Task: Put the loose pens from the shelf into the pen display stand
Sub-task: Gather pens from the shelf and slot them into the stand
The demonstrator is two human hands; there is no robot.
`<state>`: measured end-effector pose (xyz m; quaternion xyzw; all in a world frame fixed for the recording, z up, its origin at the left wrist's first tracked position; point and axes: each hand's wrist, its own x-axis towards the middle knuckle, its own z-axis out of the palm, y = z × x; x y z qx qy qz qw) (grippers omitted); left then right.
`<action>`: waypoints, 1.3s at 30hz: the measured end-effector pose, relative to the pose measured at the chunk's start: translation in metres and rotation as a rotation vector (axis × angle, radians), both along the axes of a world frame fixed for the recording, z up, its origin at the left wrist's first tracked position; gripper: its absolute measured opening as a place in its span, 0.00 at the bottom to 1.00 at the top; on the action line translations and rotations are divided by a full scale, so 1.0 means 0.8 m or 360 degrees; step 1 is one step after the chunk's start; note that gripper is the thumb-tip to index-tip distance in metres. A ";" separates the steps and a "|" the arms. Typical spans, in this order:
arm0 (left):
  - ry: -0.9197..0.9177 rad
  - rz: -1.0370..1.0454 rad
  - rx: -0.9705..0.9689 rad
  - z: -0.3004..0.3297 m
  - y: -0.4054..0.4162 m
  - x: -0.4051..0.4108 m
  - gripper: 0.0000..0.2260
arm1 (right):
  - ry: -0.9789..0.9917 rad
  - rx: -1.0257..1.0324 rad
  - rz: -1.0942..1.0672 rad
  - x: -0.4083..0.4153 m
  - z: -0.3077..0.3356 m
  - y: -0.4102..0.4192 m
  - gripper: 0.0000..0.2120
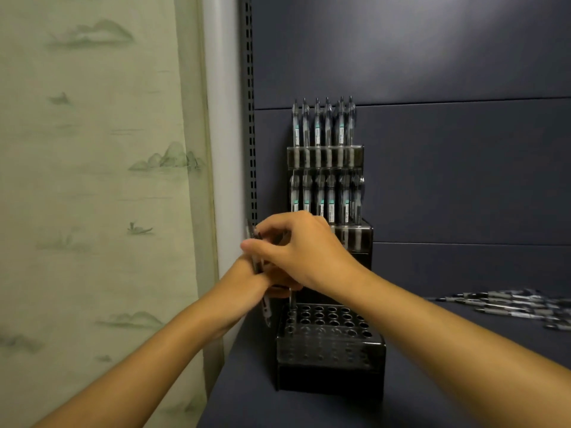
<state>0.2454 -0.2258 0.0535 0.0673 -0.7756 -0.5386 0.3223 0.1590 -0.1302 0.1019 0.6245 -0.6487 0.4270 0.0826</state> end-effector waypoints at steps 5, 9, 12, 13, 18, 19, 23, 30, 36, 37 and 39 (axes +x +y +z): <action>-0.0095 -0.0127 0.0078 -0.010 -0.006 0.009 0.15 | -0.0367 -0.0134 0.0052 -0.019 0.006 0.012 0.10; -0.0125 -0.0075 0.0172 -0.028 -0.018 0.019 0.18 | -0.0475 -0.0152 0.0011 -0.040 0.005 0.021 0.09; -0.0125 -0.0027 0.0234 -0.037 -0.031 0.029 0.16 | -0.0551 -0.0189 -0.0066 -0.061 -0.005 0.026 0.08; -0.0122 -0.0014 0.0253 -0.039 -0.035 0.032 0.16 | -0.0583 -0.0216 -0.0092 -0.067 -0.009 0.027 0.07; -0.0137 0.0056 0.0312 -0.049 -0.051 0.043 0.22 | -0.0558 -0.0200 -0.0207 -0.084 -0.037 0.026 0.09; -0.0128 0.0071 0.0311 -0.051 -0.054 0.044 0.26 | -0.0556 -0.0183 -0.0221 -0.085 -0.043 0.024 0.10; -0.0059 0.0073 0.0308 -0.056 -0.056 0.051 0.34 | -0.0553 -0.0137 -0.0251 -0.082 -0.057 0.014 0.14; -0.0092 0.0066 0.0299 -0.060 -0.052 0.056 0.18 | -0.0474 -0.0046 -0.0279 -0.074 -0.080 0.005 0.11; -0.0029 0.0090 0.0265 -0.061 -0.047 0.051 0.16 | -0.0463 -0.0059 -0.0377 -0.079 -0.084 0.003 0.12; -0.0012 0.0090 0.0260 -0.062 -0.047 0.049 0.16 | -0.0454 -0.0054 -0.0386 -0.079 -0.085 0.003 0.12; 0.0000 0.0086 0.0247 -0.065 -0.045 0.043 0.14 | -0.0431 -0.0023 -0.0396 -0.079 -0.088 0.004 0.12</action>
